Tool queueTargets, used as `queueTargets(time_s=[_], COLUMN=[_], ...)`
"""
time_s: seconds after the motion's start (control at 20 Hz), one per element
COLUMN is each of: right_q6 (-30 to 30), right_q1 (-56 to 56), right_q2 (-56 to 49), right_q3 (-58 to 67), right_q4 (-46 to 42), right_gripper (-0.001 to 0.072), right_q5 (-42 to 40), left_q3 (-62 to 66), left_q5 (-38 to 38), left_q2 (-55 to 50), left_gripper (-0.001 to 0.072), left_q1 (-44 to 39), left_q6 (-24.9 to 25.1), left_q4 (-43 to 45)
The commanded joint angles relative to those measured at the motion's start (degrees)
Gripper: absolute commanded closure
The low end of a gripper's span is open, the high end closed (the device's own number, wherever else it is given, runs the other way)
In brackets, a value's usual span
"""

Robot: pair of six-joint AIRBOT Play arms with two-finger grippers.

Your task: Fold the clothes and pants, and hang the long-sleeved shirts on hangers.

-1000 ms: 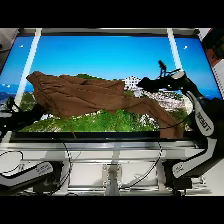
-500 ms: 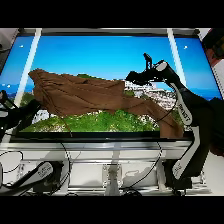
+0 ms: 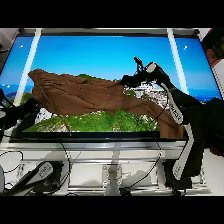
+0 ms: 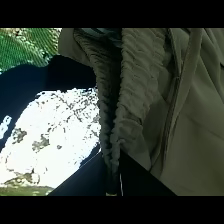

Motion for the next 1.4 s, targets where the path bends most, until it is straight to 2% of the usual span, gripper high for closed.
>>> queueTargets(time_s=[0.0,0.35,0.5,0.6,0.75,1.05,1.35], right_q6=[0.1,-2.7,-3.8,-3.7,-3.7,-0.7,-0.7], right_q1=[0.6,1.5,2.3,2.3,1.8,-5.4,-15.2], right_q2=[-0.3,-0.3,-0.3,-0.2,0.4,7.7,9.6], right_q3=[0.1,0.1,0.1,0.1,1.4,8.2,15.2], right_q4=[-0.7,-0.7,-1.4,-1.8,-3.7,-18.1,-19.1], right_gripper=[0.0270,0.0348,0.0495,0.0703,0.0703,0.0703,0.0703], right_q5=[-0.1,-4.4,-7.1,-9.6,-9.3,-9.7,-11.7], left_q3=[0.0,0.0,0.0,0.0,0.1,1.3,1.7], left_q5=[0.0,0.0,0.0,-0.5,-1.0,-0.1,-2.9], left_q2=[0.1,0.1,0.1,0.1,0.3,9.0,18.3], left_gripper=[0.0671,0.0671,0.0671,0.0671,0.0671,0.0672,0.0672], left_q1=[0.0,0.0,0.0,-0.1,0.0,2.5,9.9], left_q6=[0.0,0.0,0.0,0.0,0.0,0.1,0.0], left_q4=[0.0,0.0,0.0,0.0,0.0,0.1,5.6])
